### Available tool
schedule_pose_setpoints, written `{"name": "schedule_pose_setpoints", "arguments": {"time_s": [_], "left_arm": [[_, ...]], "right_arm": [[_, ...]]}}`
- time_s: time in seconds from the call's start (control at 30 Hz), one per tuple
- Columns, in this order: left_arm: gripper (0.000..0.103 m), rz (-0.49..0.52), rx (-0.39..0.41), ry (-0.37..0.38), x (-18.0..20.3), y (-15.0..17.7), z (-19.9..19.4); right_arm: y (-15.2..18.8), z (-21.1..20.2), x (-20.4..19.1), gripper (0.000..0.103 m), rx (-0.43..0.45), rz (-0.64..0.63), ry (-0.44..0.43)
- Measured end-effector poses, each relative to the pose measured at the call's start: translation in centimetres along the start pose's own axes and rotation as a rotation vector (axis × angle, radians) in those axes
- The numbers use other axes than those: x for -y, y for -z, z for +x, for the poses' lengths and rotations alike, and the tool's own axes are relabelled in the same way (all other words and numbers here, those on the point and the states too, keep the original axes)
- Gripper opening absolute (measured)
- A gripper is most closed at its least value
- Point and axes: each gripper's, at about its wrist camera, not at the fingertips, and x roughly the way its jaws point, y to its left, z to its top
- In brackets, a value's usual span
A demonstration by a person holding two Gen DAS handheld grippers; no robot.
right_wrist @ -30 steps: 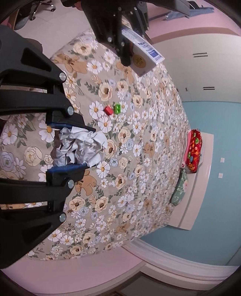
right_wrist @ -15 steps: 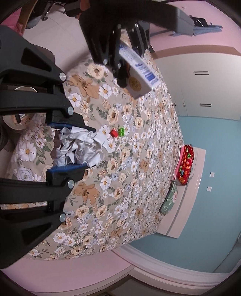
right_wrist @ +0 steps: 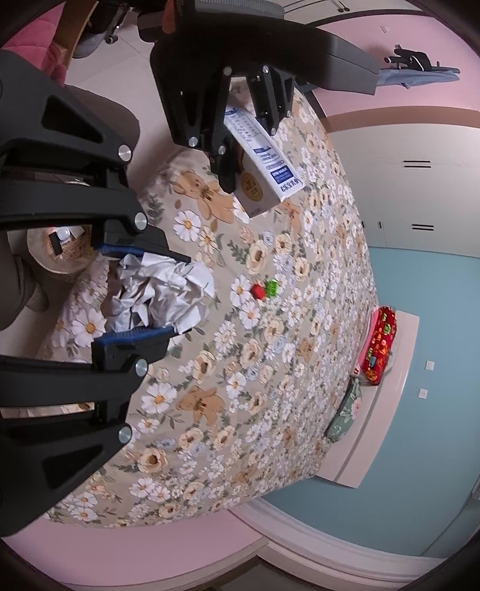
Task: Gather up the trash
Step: 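Carry the milk carton and crumpled paper with both tools over the bin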
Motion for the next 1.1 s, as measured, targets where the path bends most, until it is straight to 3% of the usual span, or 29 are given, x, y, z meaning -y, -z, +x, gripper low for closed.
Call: {"name": "schedule_pose_setpoints", "arguments": {"time_s": [0.57,1.1], "left_arm": [[0.038,0.026,-0.113,0.020,1.7,6.9,4.4],[0.038,0.027,-0.245,0.099,4.8,13.0,10.1]], "right_arm": [[6.3,5.0,-2.9,0.032,-0.093,0.024,-0.100],[13.2,11.8,-5.1,0.032,-0.245,0.032,-0.182]]}}
